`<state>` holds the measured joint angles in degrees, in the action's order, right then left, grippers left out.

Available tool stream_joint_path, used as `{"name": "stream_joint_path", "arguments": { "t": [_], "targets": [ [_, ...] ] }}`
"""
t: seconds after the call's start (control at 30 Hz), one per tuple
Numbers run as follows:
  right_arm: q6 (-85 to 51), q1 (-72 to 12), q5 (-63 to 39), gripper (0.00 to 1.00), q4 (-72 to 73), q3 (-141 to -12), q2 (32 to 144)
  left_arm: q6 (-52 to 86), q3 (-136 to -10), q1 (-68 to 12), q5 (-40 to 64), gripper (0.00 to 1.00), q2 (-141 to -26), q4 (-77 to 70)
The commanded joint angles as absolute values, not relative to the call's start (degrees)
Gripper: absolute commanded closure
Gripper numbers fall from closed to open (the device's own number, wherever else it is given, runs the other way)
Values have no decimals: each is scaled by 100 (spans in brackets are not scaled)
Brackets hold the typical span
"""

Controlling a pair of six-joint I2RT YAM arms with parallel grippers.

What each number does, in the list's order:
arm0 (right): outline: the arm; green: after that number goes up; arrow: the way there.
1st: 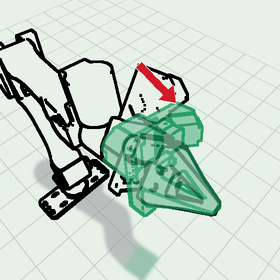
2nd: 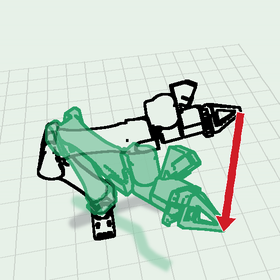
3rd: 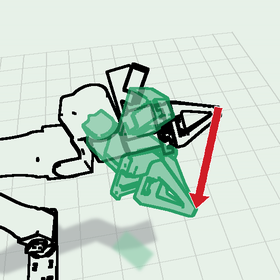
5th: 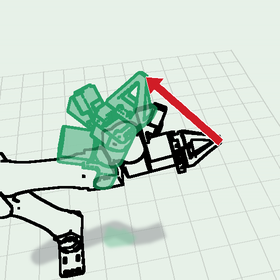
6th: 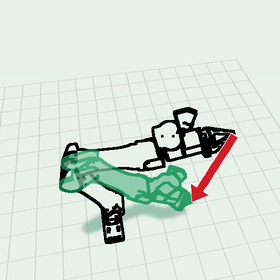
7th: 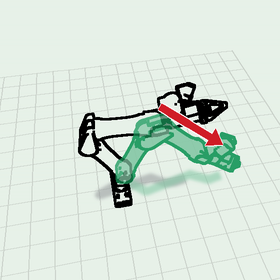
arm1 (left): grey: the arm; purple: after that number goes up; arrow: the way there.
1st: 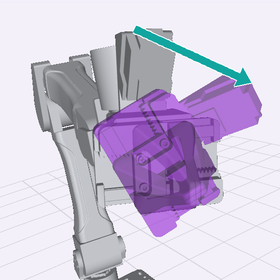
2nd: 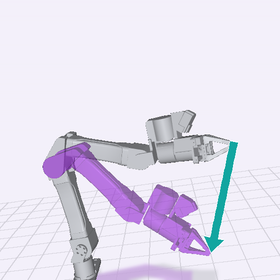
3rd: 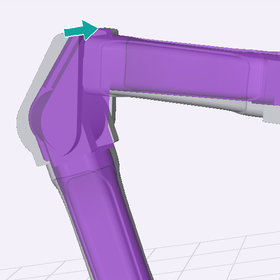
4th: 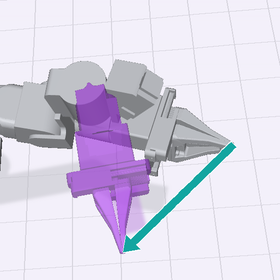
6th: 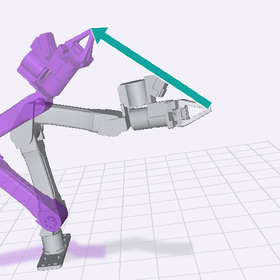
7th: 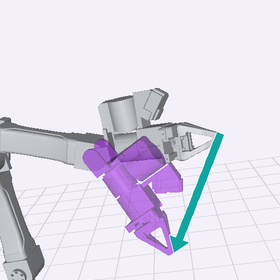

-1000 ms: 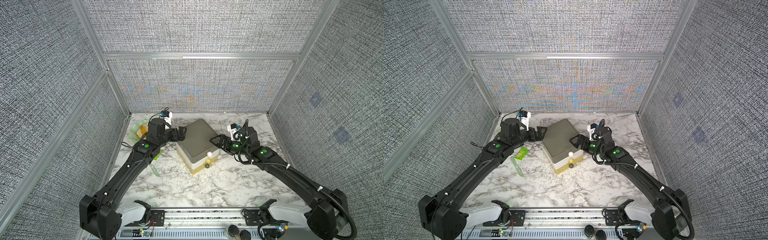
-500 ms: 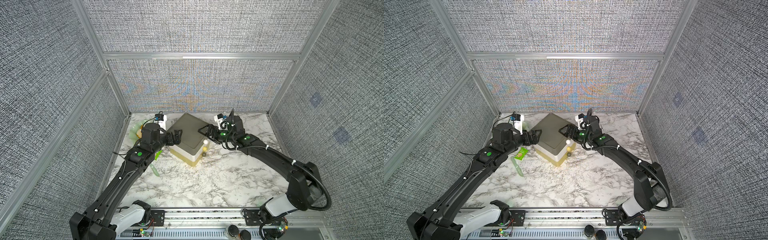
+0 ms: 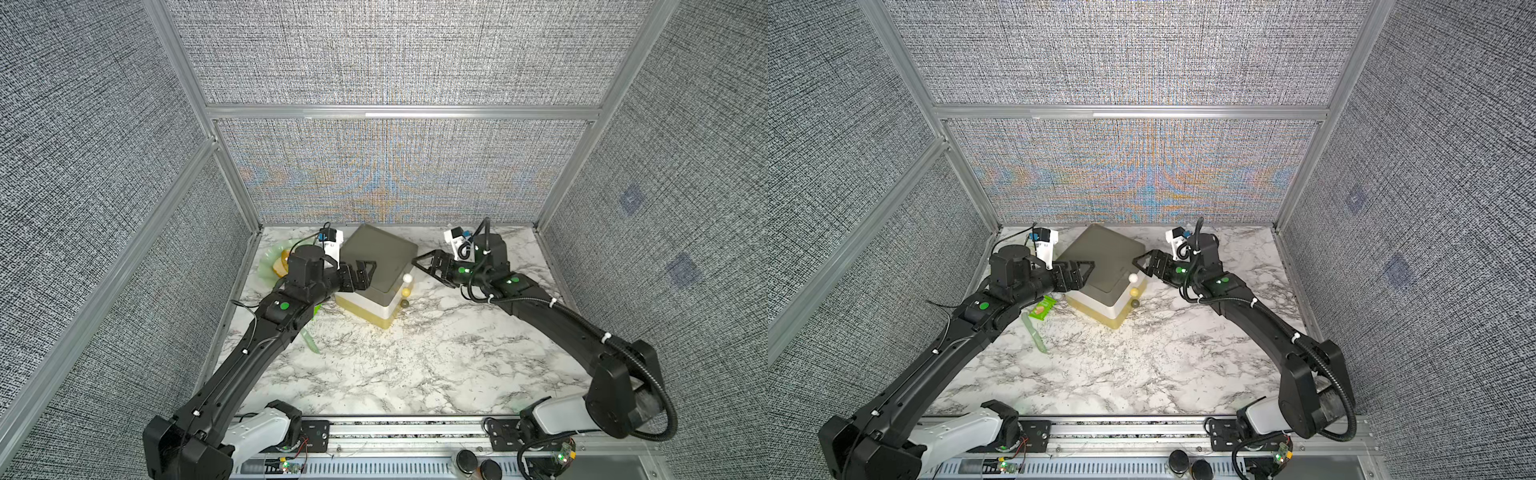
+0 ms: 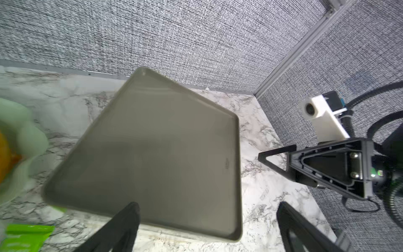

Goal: Take the mice out of the drawer
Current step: Adjust the storage box at the center of the board, then open the drawer in the storage box.

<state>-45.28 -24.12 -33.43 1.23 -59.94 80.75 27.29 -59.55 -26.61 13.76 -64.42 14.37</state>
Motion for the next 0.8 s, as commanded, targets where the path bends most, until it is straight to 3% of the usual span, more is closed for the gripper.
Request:
{"name": "stream_joint_path", "arguments": {
  "t": [0.0,0.1,0.43,0.77],
  "targets": [
    [-4983,-2254,-3493,1,808,-5446,7900,2895,-5989,-2732,1685,1,-6618,991],
    [-5406,-2215,-3485,3,1596,-4887,7837,2948,-6003,-2821,1746,1,-6768,811],
    [-6906,-2374,-3261,26,3956,-4343,8501,2908,-6127,-2878,1459,1,-7115,755],
    [-7464,-2757,-2980,40,4544,-4419,9089,2788,-6137,-2874,1249,1,-7254,950]
  ]
}}
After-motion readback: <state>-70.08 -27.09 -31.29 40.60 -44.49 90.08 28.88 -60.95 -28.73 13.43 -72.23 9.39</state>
